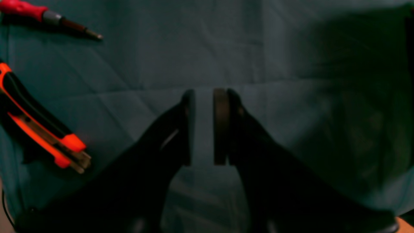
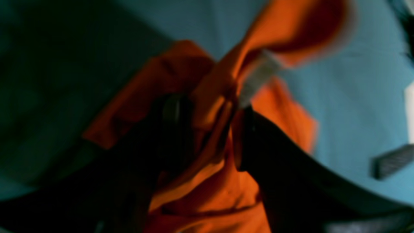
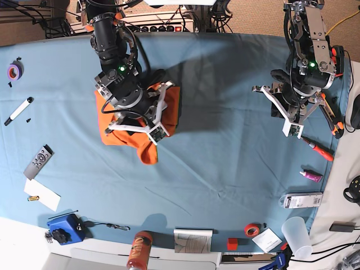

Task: Layout the t-shirt on the table in an organized manner, then fold the t-shirt properly
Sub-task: 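Fold the strip end in the right gripper over onto the stack, then release the right gripper and grasp the folded bundle with the left gripper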

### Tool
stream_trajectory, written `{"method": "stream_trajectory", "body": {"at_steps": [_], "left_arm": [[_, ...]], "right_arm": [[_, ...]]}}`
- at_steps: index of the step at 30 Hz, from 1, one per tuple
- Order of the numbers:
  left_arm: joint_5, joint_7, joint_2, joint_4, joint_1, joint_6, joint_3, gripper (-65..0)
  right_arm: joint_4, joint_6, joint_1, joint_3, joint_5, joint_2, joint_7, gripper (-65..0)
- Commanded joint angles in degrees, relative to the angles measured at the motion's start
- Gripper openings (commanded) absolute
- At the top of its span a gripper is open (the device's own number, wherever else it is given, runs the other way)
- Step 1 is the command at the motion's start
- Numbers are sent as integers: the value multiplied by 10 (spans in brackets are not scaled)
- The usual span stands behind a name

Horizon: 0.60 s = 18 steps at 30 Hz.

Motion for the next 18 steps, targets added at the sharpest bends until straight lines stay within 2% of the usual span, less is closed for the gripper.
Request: {"method": "stream_trajectory", "body": {"at_steps": [1, 6, 12, 14, 16, 18], "left_arm": [[-2, -12, -3, 10, -6, 0, -2, -560], [-1, -12, -3, 10, -6, 0, -2, -560], [-2, -21, -3, 10, 1, 0, -2, -560], [-6, -21, -3, 10, 0, 0, -1, -560], [-33, -21, -3, 10, 0, -1, -1, -560], [-75, -29, -3, 10, 1, -30, -1, -560]], "right_arm": [[24, 0, 6, 1, -3, 1, 6, -425], [67, 0, 2, 1, 7, 8, 50, -424], [67, -4, 7, 1, 23, 8, 53, -424], [67, -23, 12, 2, -3, 8, 58, -425], [67, -63, 20, 9, -40, 8, 71, -431], [67, -94, 24, 34, -45, 8, 99, -528]]}}
